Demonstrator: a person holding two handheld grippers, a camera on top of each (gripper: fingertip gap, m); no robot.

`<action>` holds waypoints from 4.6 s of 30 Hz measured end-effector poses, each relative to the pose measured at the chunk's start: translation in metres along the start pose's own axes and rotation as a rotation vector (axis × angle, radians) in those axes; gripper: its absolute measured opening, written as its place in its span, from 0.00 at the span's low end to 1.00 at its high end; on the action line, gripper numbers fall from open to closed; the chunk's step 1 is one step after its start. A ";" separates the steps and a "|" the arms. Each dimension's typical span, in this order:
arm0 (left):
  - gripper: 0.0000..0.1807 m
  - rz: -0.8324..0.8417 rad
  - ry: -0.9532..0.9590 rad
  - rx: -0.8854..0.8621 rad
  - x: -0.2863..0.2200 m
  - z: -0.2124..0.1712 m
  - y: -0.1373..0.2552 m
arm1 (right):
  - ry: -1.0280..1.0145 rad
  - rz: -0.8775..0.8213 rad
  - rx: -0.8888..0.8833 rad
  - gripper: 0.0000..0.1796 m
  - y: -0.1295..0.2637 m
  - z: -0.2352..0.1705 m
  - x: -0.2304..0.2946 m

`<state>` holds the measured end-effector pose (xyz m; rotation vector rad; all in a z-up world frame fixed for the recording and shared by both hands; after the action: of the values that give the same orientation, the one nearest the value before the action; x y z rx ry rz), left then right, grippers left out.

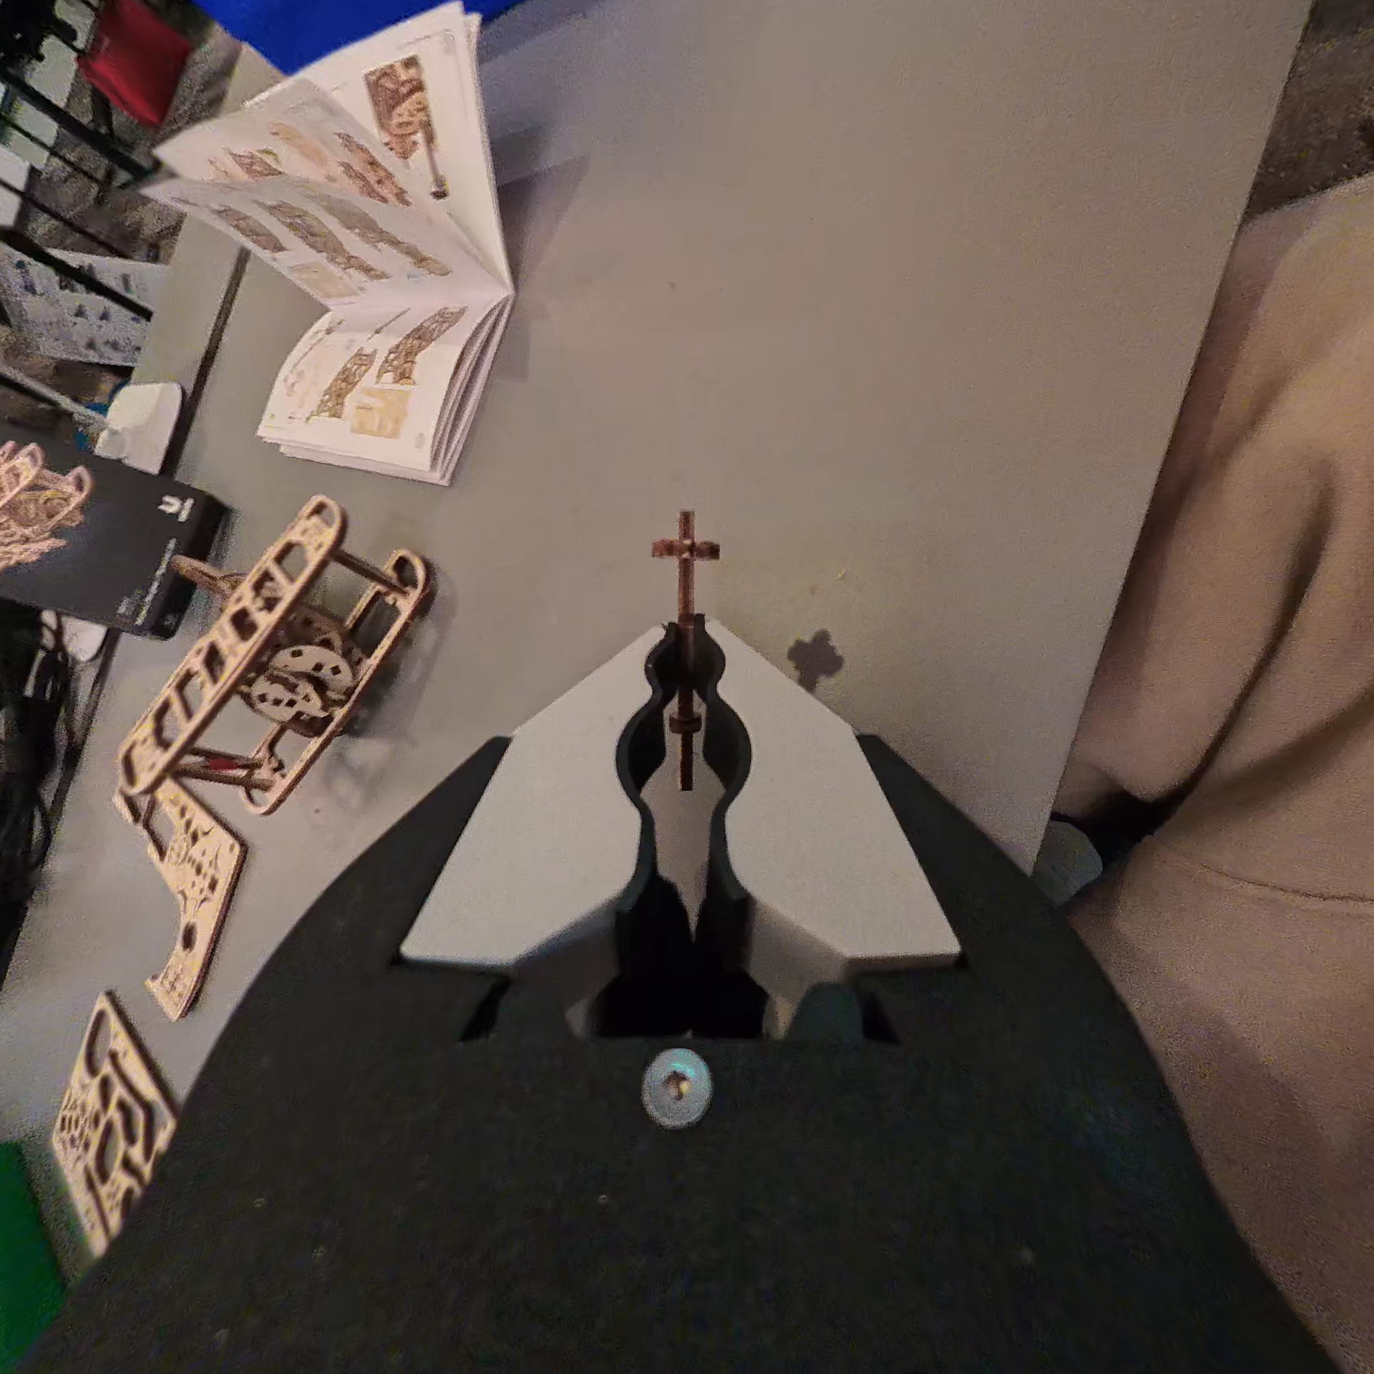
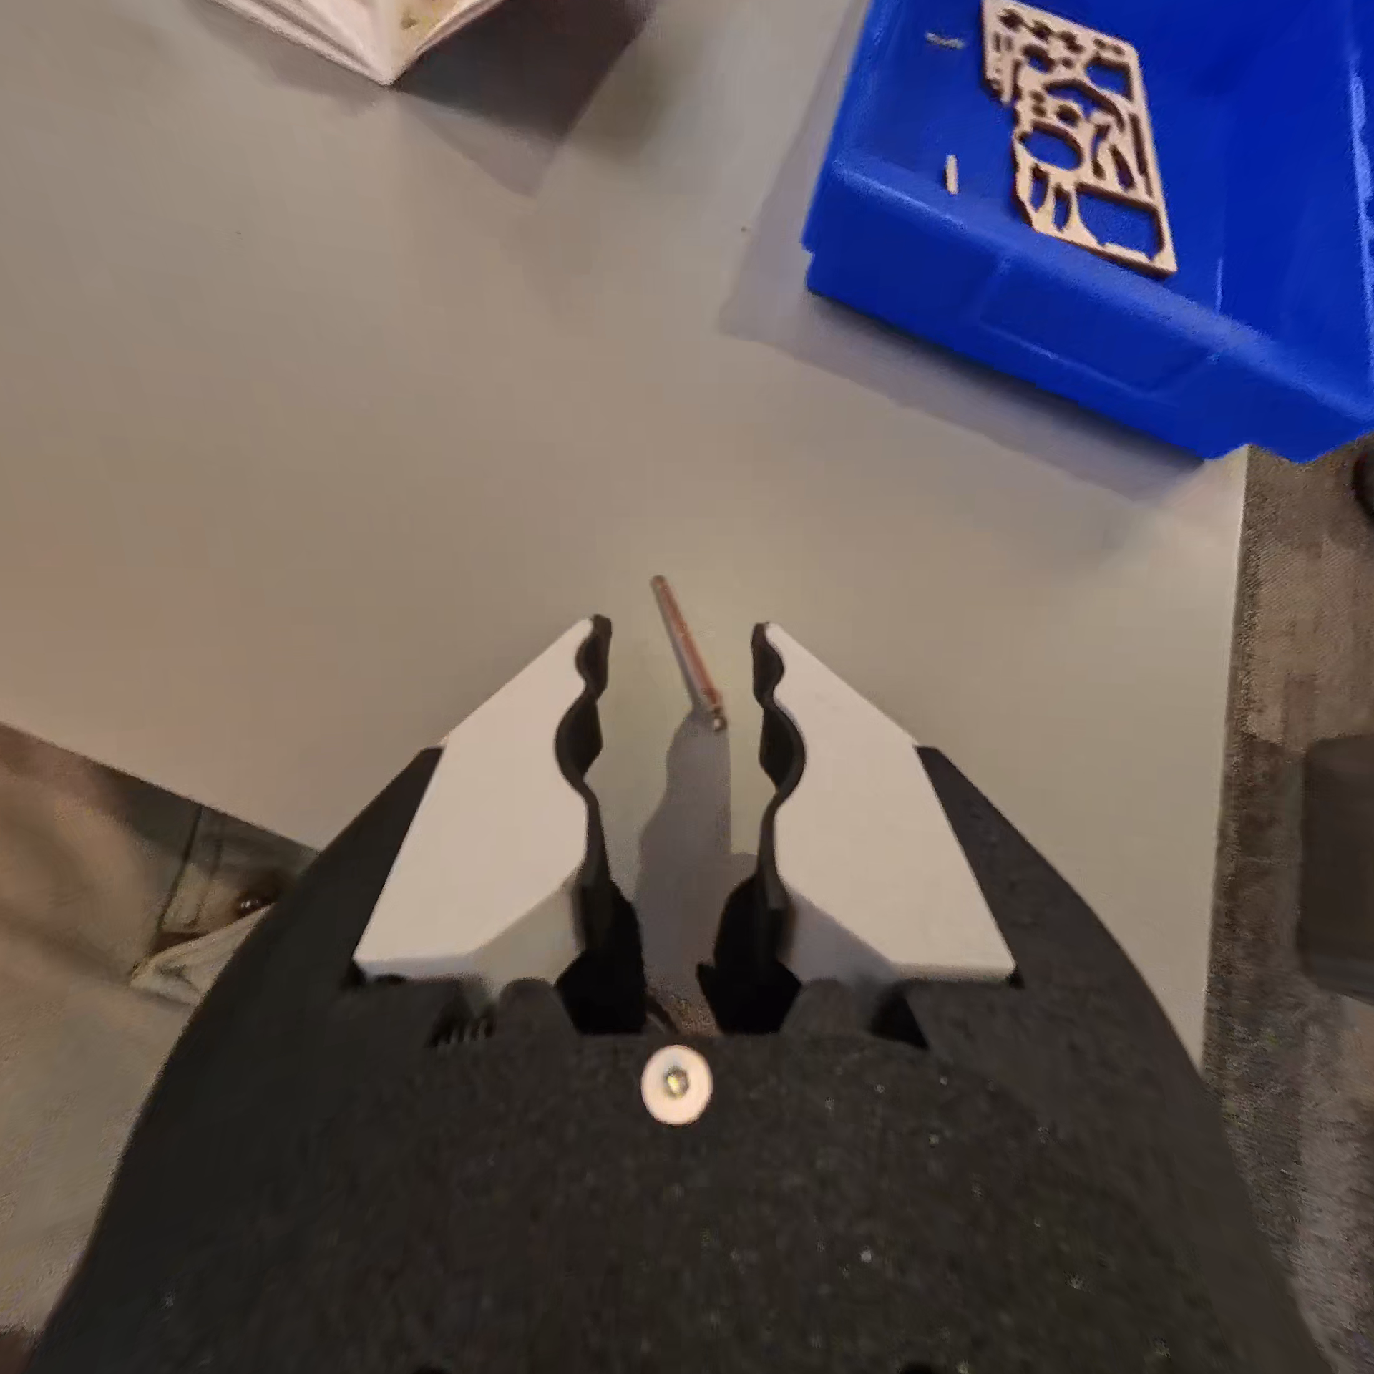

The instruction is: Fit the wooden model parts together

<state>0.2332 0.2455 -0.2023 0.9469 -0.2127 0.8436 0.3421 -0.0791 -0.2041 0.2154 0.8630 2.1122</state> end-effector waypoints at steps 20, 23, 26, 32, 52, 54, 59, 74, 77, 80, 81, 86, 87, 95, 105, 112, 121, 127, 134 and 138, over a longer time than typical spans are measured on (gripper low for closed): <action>0.00 0.025 0.048 -0.038 0.002 0.004 -0.009 | -0.070 0.311 -0.060 0.01 -0.017 0.019 0.057; 0.00 -0.003 0.123 -0.061 0.006 0.004 -0.009 | 0.007 0.375 -0.068 0.01 -0.022 0.022 0.084; 0.00 -0.034 0.198 -0.079 0.010 0.002 -0.009 | 0.046 0.463 -0.103 0.01 -0.024 0.029 0.110; 0.00 0.091 0.015 -0.039 0.020 -0.012 -0.014 | 0.038 0.835 -0.097 0.01 -0.031 0.058 0.164; 0.00 0.522 -0.544 -0.032 0.047 -0.025 -0.051 | -0.124 1.201 0.030 0.01 -0.074 0.102 0.198; 0.00 0.491 -0.514 -0.035 0.045 -0.025 -0.052 | -0.098 1.174 0.077 0.01 -0.080 0.099 0.202; 0.00 0.427 -0.438 -0.031 0.046 -0.027 -0.055 | -0.125 1.160 0.062 0.01 -0.089 0.109 0.199; 0.00 0.375 -0.419 -0.048 0.045 -0.029 -0.056 | -0.063 1.122 0.097 0.01 -0.116 0.123 0.196; 0.00 0.364 -0.414 -0.046 0.045 -0.029 -0.056 | -0.081 1.122 0.088 0.01 -0.116 0.123 0.191; 0.00 0.354 -0.421 -0.049 0.043 -0.028 -0.057 | -0.051 1.136 0.111 0.01 -0.116 0.122 0.195; 0.00 0.358 -0.423 -0.040 0.044 -0.029 -0.057 | -0.049 1.136 0.114 0.01 -0.116 0.122 0.196; 0.00 0.353 -0.438 -0.046 0.042 -0.027 -0.057 | -0.058 1.154 0.148 0.01 -0.118 0.122 0.196; 0.00 0.360 -0.448 -0.043 0.042 -0.027 -0.057 | -0.056 1.160 0.157 0.01 -0.118 0.122 0.196; 0.00 0.384 -0.496 -0.054 0.033 -0.015 -0.059 | -0.133 1.138 0.093 0.01 -0.124 0.132 0.187; 0.00 0.458 -0.567 -0.065 0.033 -0.013 -0.056 | -0.025 0.883 -0.073 0.22 -0.107 0.121 0.175; 0.00 0.489 -0.566 -0.138 0.033 -0.006 -0.048 | 0.020 0.971 -0.095 0.20 -0.097 0.124 0.202; 0.00 0.442 -0.507 -0.179 0.033 -0.004 -0.045 | -0.011 1.017 -0.095 0.07 -0.098 0.130 0.212; 0.00 0.283 -0.249 -0.161 0.041 -0.005 -0.046 | 0.027 0.921 -0.141 0.07 -0.102 0.136 0.215; 0.00 0.286 -0.188 -0.124 0.049 -0.010 -0.047 | -0.032 0.915 -0.136 0.06 -0.110 0.144 0.219; 0.00 0.277 -0.209 -0.157 0.047 -0.008 -0.049 | -0.217 1.089 -0.079 0.07 -0.112 0.147 0.208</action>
<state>0.2984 0.2622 -0.2141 0.8689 -0.5930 0.9650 0.3414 0.1992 -0.1958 1.0387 0.5604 3.0094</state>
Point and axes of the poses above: each gripper's, where its closed fingertips meet, y back along the fingers, z out of its top, x = y × z across the jaws, the point moved 5 cm from there along y, back along the fingers, and after that the axes turned 2 degrees about -y, right-handed, at the moved point
